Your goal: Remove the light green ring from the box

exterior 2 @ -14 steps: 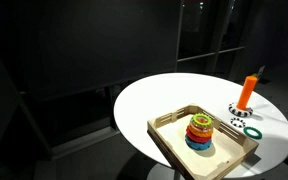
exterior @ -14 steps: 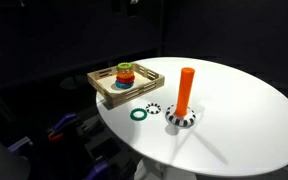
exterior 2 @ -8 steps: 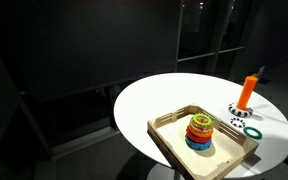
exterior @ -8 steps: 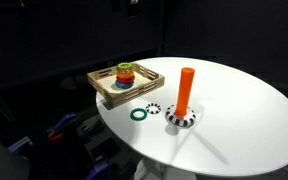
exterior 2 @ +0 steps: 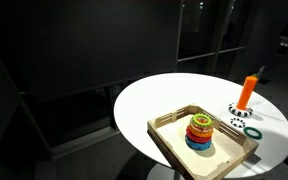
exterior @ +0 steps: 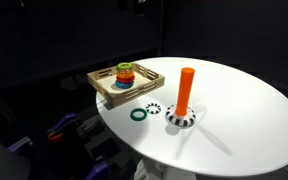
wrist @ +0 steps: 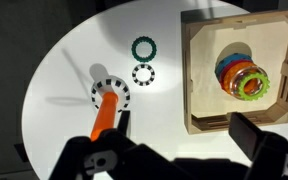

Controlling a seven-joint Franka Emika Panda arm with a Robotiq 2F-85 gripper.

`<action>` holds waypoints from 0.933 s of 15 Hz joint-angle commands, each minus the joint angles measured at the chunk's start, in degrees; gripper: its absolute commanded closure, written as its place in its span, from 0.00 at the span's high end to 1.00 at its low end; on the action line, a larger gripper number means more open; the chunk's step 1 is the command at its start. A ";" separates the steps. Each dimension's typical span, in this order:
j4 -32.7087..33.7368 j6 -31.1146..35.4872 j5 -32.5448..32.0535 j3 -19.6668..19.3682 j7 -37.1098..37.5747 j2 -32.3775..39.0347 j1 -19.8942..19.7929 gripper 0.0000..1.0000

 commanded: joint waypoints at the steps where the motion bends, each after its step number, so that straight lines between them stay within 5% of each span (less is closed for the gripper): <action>1: 5.51 0.48 1.55 0.46 1.15 5.52 0.65 1.00; 10: 15.11 0.35 8.87 2.56 0.43 18.09 5.54 1.00; 14: 15.02 1.46 6.39 4.75 2.02 21.51 6.91 1.00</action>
